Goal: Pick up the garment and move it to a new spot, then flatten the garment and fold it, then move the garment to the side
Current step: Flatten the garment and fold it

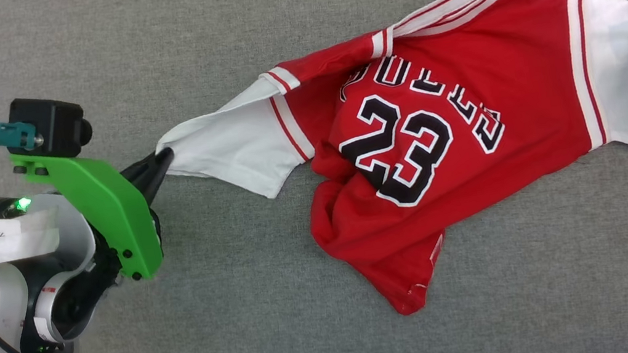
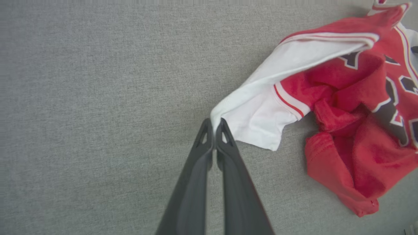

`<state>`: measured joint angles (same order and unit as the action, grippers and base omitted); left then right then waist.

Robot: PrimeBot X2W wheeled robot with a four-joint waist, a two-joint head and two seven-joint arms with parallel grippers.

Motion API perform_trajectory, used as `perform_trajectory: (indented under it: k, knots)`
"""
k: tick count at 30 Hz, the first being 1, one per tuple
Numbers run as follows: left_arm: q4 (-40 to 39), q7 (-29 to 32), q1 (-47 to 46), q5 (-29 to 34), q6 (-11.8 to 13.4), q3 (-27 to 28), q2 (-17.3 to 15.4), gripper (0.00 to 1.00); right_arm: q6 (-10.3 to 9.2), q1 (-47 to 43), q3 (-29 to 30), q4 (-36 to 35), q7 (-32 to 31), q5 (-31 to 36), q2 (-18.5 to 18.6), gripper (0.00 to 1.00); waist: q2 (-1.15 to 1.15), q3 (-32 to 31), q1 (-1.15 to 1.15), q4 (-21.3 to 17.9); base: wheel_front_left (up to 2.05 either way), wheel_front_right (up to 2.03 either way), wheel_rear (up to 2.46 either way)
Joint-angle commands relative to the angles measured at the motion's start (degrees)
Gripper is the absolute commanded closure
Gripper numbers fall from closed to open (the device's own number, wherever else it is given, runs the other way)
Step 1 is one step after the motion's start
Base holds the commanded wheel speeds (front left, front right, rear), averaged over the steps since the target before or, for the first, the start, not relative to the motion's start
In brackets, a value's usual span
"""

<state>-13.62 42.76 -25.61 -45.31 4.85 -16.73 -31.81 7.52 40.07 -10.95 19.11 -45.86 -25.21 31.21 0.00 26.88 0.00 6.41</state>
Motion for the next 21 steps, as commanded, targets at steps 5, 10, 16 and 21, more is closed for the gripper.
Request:
perform_trajectory:
  k: [5, 10, 16, 21]
  knots:
    - [2.2, -2.7, -0.3, -0.1, -0.7, 1.5, 0.1, 1.00, -0.03, -0.8, 0.0, 0.8, 5.5, -1.0, 1.1, 1.00, 0.00, -3.7, 0.00, -1.7, 0.00, 0.00, 0.00]
    - [3.6, -5.8, -0.2, 0.5, -0.9, 3.2, -0.3, 1.00, -0.03, 0.0, 0.1, -0.2, 10.6, -1.9, 3.1, 1.00, 0.00, -7.5, 0.00, -2.9, 0.00, 0.00, 0.00]
    - [3.8, -11.5, -0.7, 2.2, -0.7, 6.4, -1.0, 1.00, -0.03, 0.5, 0.0, -2.5, 16.1, -3.8, 6.1, 1.00, 0.00, -13.6, 0.00, -3.7, 0.00, 0.00, 0.00]
    - [2.7, -15.1, -0.9, 3.5, 0.1, 8.8, -1.5, 1.00, -0.03, 0.3, 0.1, -4.7, 19.3, -5.0, 7.5, 1.00, 0.00, -18.0, 0.00, -3.9, 0.00, 0.00, 0.00]
